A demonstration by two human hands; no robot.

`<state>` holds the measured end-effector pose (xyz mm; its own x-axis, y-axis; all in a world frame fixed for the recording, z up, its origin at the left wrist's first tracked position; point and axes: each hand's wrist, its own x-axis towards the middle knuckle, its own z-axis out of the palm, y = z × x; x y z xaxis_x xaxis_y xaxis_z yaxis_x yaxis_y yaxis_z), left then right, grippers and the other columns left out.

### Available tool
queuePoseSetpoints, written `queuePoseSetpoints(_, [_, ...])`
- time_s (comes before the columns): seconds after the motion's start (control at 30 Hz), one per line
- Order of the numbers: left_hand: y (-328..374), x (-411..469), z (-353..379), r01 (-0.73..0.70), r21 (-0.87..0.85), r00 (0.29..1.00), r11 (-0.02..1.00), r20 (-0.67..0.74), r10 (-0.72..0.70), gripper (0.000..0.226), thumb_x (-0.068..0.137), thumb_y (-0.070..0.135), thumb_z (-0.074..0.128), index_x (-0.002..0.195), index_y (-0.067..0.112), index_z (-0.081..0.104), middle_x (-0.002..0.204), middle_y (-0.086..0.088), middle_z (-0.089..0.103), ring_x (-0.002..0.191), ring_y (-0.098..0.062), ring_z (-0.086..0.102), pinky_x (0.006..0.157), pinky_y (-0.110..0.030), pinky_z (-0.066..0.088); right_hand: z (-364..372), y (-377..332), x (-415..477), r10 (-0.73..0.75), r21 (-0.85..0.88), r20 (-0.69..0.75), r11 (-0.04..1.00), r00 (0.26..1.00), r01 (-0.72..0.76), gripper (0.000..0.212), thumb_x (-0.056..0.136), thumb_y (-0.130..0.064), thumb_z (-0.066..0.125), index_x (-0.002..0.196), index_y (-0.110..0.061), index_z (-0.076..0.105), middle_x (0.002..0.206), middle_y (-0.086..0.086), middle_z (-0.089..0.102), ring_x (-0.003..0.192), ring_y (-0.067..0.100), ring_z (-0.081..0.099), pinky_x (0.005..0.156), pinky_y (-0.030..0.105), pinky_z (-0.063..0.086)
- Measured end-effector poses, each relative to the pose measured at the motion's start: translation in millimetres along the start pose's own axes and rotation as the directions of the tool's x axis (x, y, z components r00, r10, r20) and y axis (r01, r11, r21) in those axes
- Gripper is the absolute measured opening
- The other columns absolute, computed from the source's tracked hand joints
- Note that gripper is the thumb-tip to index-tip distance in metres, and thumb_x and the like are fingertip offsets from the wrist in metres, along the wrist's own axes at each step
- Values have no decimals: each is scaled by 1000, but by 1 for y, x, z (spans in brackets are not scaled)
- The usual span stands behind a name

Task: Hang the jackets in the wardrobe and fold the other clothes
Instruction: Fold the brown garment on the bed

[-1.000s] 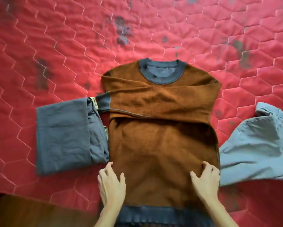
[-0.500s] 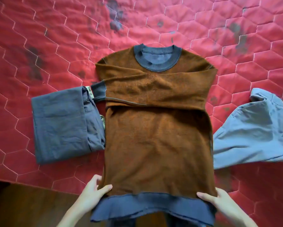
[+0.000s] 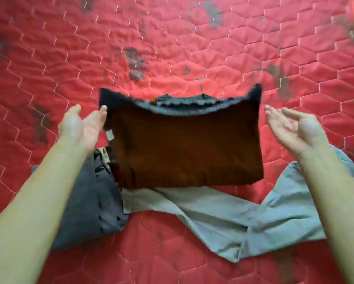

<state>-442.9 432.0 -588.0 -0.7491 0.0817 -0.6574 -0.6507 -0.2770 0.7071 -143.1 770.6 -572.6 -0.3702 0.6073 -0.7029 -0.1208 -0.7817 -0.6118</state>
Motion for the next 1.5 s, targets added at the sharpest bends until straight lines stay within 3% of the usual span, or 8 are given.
queuePoseSetpoints(0.13, [-49,10,29,-223,584,968,780,39,248,69,95,34,54,155,16,24,120,-11,57,99,-25,67,81,-39,57,8,35,34,-192,-667,-131,743,973,57,3,94,-10,57,92,-12,60,82,2,56,96,20,52,67,26,45])
queuePoseSetpoints(0.23, [-113,12,6,-213,926,970,311,162,181,76,91,39,63,155,14,29,137,-18,56,130,-37,52,109,-43,37,-42,81,50,-89,-941,-151,319,985,-115,86,63,-60,83,121,-1,59,109,9,67,105,25,63,86,34,51])
queuePoseSetpoints(0.53, [-151,22,-45,60,996,989,67,-68,128,80,88,63,60,135,2,39,131,-27,54,124,-45,51,98,-52,43,-95,101,56,139,-741,-188,630,972,-233,46,70,-32,86,105,-7,72,102,4,77,94,20,71,90,37,54])
queuePoseSetpoints(0.9, [-141,-26,-92,28,907,975,420,69,-213,66,85,3,73,142,23,48,124,1,65,108,-13,61,98,-32,47,-29,72,-21,-67,-647,-184,760,981,-69,30,66,-18,72,95,-9,72,81,4,70,80,24,64,82,49,54])
queuePoseSetpoints(1.13, [-140,-42,-93,60,870,966,489,73,-247,64,88,-10,59,139,27,50,112,0,71,82,-4,69,71,-28,58,123,203,-86,29,-792,585,236,811,563,30,69,-34,72,98,-26,68,153,0,36,135,10,42,107,18,35])
queuePoseSetpoints(1.27, [-120,-41,-93,383,473,915,793,-75,-397,18,79,18,84,86,6,73,96,-15,77,64,-16,70,65,-28,53,114,262,-88,260,-874,486,116,834,473,44,84,-63,61,113,-30,64,157,4,32,144,18,30,115,35,31])
queuePoseSetpoints(1.4, [-109,-26,-109,449,149,893,881,-29,-450,57,98,57,39,116,12,69,106,-13,77,103,-30,71,83,-39,58,72,257,-45,-273,-974,204,38,940,222,54,87,-46,66,131,-16,54,142,11,44,132,32,41,111,42,32])
queuePoseSetpoints(1.5, [-106,-21,-104,442,329,847,834,152,-509,77,84,76,48,136,20,59,127,-10,70,119,-29,66,104,-48,46,49,241,-14,-30,-968,-88,238,996,-78,97,77,-58,74,149,-11,29,145,13,44,134,29,45,114,44,34])
